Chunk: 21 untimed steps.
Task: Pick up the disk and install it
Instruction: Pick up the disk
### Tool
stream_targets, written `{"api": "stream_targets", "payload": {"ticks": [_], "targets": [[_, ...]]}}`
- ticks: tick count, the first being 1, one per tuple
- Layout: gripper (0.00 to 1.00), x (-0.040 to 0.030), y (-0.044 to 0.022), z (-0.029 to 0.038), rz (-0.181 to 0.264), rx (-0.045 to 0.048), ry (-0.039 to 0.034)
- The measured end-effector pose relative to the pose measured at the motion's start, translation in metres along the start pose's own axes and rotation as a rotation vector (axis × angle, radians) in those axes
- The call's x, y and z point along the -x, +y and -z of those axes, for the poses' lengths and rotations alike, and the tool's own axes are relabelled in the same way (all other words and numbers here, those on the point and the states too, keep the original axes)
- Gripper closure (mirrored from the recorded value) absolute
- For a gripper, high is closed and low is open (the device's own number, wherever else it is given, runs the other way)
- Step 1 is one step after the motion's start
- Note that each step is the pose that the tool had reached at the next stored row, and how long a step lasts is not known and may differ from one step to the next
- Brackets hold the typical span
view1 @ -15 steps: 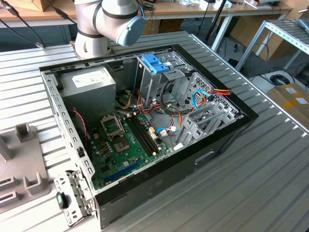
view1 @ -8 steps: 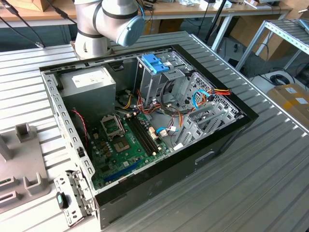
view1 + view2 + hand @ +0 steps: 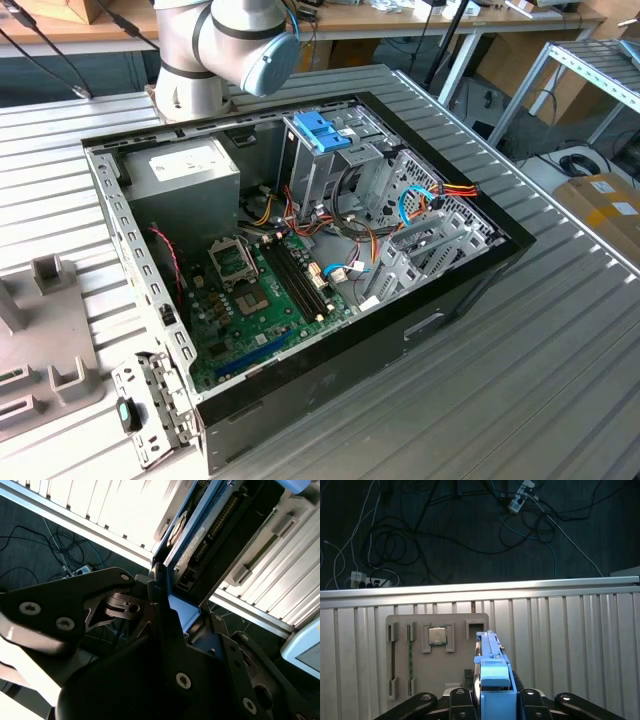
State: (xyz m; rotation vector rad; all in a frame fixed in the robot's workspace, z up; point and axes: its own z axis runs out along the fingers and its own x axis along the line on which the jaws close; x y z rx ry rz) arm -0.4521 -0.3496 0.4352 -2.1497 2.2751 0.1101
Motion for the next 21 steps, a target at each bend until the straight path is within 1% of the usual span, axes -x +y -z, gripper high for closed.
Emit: {"api": "stream_targets", "payload": {"ticks": [9,14,21], "targets": [[0.63,0.0004,0.0003,0.0071,0.0,0.0004,-0.0078],[0.63,0.0007,0.0005,0.0118,0.0,0.0005,-0.0102],[0.63,0.0009,0.0007,0.0162,0.0,0.0007,-0.0125]]}}
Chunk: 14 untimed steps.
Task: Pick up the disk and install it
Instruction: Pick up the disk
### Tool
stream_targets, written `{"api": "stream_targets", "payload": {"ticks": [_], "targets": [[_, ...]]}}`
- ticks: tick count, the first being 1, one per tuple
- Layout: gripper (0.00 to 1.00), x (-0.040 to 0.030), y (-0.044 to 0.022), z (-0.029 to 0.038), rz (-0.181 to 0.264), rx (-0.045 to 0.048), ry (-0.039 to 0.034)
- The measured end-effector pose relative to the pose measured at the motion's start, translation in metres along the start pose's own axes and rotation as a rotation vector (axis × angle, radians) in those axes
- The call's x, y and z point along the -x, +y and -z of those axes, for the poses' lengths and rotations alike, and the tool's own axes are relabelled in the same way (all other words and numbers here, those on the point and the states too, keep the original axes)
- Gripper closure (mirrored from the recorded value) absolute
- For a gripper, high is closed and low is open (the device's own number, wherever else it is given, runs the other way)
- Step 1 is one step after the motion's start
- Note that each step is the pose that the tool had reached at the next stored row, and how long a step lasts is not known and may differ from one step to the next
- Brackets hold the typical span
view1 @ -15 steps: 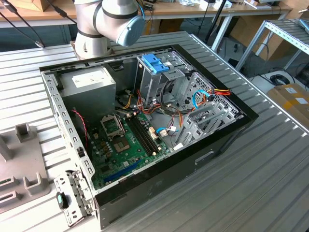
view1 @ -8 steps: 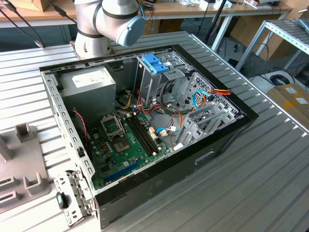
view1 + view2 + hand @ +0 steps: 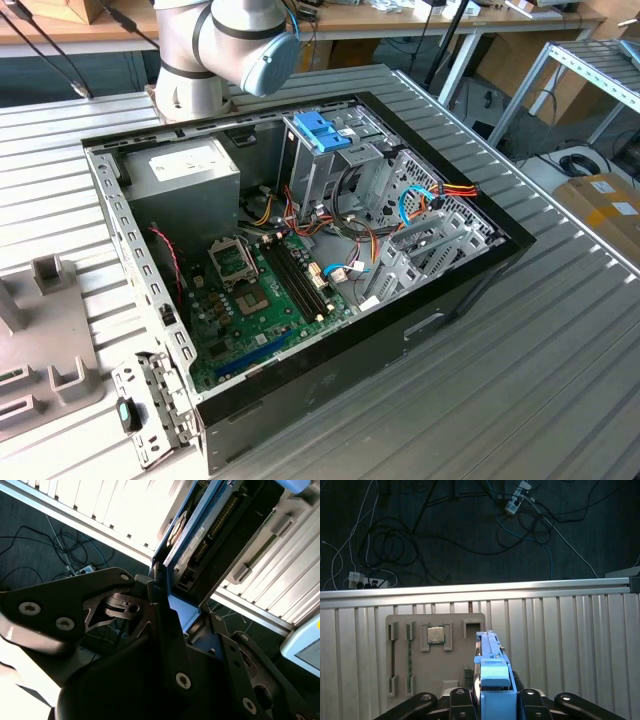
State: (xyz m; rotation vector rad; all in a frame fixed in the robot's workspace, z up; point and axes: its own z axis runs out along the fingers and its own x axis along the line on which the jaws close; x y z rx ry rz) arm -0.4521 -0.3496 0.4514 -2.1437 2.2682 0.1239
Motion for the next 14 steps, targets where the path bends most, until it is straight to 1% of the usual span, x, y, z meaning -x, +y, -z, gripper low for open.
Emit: {"api": "stream_targets", "payload": {"ticks": [14], "targets": [[0.63,0.0007,0.0005,0.0098,0.0,0.0002,-0.0044]]}}
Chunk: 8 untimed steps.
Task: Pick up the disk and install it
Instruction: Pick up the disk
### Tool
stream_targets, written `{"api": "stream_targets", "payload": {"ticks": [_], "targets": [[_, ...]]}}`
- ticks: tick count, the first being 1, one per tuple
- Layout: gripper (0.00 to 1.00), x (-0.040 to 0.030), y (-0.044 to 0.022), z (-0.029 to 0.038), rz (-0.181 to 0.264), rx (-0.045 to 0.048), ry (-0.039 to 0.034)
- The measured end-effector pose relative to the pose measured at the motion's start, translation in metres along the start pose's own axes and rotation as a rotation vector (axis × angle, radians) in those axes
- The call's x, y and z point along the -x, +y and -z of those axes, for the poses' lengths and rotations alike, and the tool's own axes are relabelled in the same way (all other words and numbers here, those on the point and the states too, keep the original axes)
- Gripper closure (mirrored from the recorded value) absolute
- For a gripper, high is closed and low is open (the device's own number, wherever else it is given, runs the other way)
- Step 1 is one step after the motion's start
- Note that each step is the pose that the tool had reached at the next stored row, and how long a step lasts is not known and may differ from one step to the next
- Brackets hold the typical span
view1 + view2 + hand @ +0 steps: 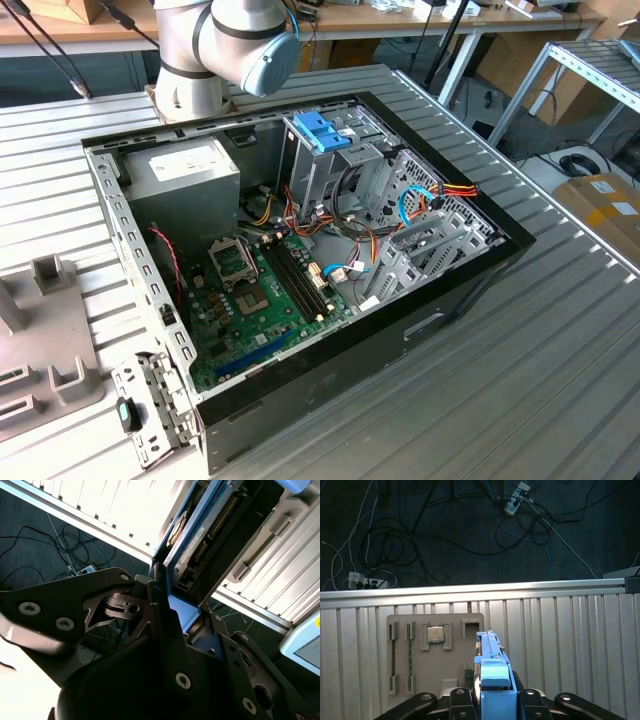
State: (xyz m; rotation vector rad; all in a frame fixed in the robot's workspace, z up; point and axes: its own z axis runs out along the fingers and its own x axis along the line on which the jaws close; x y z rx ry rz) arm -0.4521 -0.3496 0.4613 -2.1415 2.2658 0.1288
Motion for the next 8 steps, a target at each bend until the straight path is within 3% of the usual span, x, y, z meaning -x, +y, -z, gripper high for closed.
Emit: {"api": "stream_targets", "payload": {"ticks": [8], "targets": [[0.63,0.0005,0.0003,0.0073,0.0,0.0001,-0.002]]}}
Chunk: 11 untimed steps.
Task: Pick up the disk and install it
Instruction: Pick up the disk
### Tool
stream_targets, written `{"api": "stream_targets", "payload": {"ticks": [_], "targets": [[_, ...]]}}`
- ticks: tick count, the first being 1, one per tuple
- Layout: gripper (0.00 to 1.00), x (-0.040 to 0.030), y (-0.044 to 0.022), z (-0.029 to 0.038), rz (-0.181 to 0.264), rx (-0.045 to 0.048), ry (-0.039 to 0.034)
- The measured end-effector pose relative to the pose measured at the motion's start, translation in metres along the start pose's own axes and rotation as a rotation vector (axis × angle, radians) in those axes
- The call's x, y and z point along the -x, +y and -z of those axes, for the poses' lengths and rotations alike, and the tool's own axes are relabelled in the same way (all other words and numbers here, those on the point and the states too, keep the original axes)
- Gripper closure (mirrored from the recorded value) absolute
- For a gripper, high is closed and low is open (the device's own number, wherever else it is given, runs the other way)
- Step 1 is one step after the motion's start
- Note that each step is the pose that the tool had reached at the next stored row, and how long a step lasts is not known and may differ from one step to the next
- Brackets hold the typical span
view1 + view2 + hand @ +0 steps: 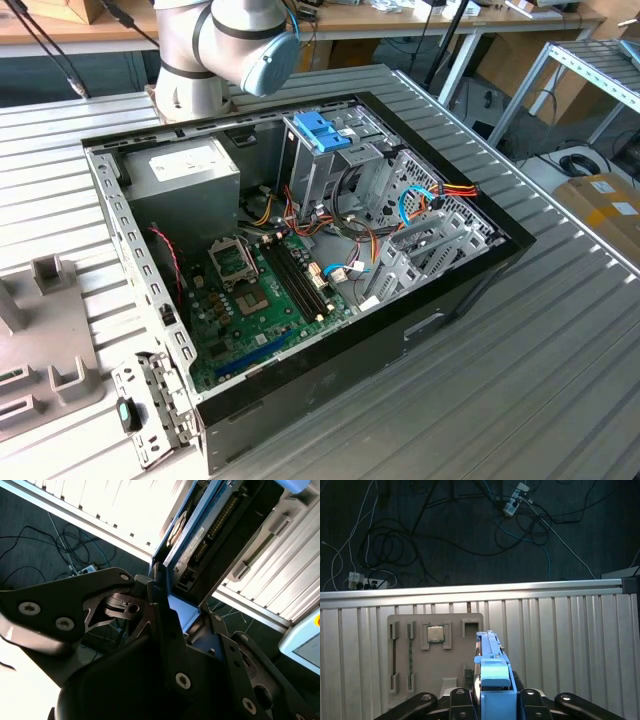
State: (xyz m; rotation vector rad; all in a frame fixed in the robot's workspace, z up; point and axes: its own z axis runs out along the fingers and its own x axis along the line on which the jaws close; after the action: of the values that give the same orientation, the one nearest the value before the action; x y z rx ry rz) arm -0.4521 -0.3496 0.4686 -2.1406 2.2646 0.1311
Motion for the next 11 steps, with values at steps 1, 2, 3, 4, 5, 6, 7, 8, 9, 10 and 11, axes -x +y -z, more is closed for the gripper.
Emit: {"api": "stream_targets", "payload": {"ticks": [1,2,3,4,5,6,7,8,9,10,11], "targets": [[0.63,0.0001,0.0001,0.0008,0.0,0.0001,-0.0002],[0.63,0.0001,0.0001,0.0021,0.0,0.0,-0.0005],[0.63,0.0002,0.0001,0.0031,0.0,0.0,-0.0009],[0.63,0.0003,0.0002,0.0038,0.0,0.0,-0.0011],[0.63,0.0003,0.0002,0.0047,0.0,0.0001,-0.0013],[0.63,0.0004,0.0003,0.0054,0.0,0.0001,-0.0016],[0.63,0.0005,0.0003,0.0065,0.0,0.0001,-0.0018],[0.63,0.0005,0.0003,0.0073,0.0,0.0001,-0.0021],[0.63,0.0006,0.0004,0.0079,0.0,0.0001,-0.0023],[0.63,0.0007,0.0004,0.009,0.0,0.0002,-0.0026],[0.63,0.0007,0.0004,0.0097,0.0,0.0002,-0.0028]]}}
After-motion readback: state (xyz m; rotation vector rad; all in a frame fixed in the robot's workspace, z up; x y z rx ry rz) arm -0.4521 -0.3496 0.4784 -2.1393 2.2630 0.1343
